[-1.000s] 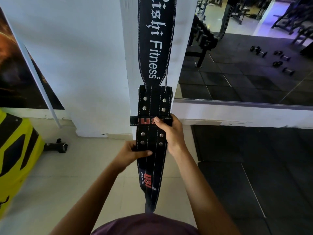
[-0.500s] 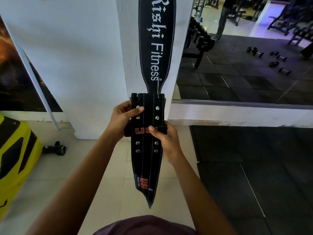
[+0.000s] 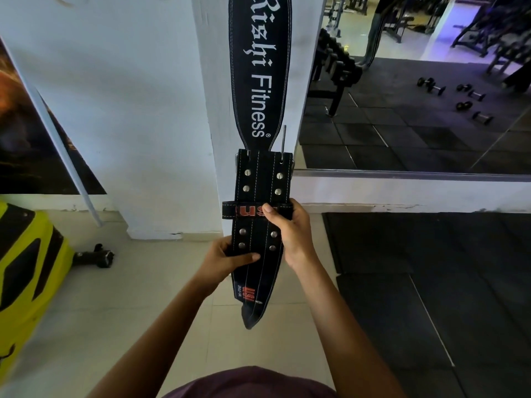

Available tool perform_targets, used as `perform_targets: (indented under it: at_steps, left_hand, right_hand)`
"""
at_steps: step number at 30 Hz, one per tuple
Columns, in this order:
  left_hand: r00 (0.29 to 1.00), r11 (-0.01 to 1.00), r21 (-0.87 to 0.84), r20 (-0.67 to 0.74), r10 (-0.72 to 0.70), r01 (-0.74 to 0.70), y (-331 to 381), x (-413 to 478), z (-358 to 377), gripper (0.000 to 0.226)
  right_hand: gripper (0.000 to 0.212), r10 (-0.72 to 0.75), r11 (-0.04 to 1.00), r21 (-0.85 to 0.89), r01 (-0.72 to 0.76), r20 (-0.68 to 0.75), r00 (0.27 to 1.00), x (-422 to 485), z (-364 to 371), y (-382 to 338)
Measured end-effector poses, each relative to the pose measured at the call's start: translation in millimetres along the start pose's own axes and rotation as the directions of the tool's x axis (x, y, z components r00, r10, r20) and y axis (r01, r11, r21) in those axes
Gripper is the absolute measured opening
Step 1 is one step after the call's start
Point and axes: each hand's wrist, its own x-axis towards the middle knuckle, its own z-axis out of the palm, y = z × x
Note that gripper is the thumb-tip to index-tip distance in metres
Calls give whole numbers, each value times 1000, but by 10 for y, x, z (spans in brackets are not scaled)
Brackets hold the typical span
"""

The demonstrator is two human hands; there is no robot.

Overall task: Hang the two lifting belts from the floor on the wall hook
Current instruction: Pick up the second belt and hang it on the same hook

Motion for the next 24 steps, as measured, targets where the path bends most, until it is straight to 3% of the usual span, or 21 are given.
perform_targets:
  at_steps: [6, 16, 19, 24]
  left_hand:
    - [988, 989, -116, -135, 77, -93, 519, 256, -68, 34]
    - [968, 989, -66, -223, 116, -134, 910, 377, -68, 23]
    - [978, 992, -114, -207, 37, -62, 938, 351, 84, 36]
    - [958, 981, -190, -277, -81, 28, 944, 365, 273, 41]
  right_hand:
    - [28, -8, 1000, -23, 9, 50, 999, 3, 36, 17]
    - [36, -10, 980, -193, 42, 165, 986, -35, 85, -68]
    - [34, -36, 979, -195, 58, 115, 993, 33, 142, -252]
    - [44, 104, 993, -56, -106, -39, 994, 88, 187, -379]
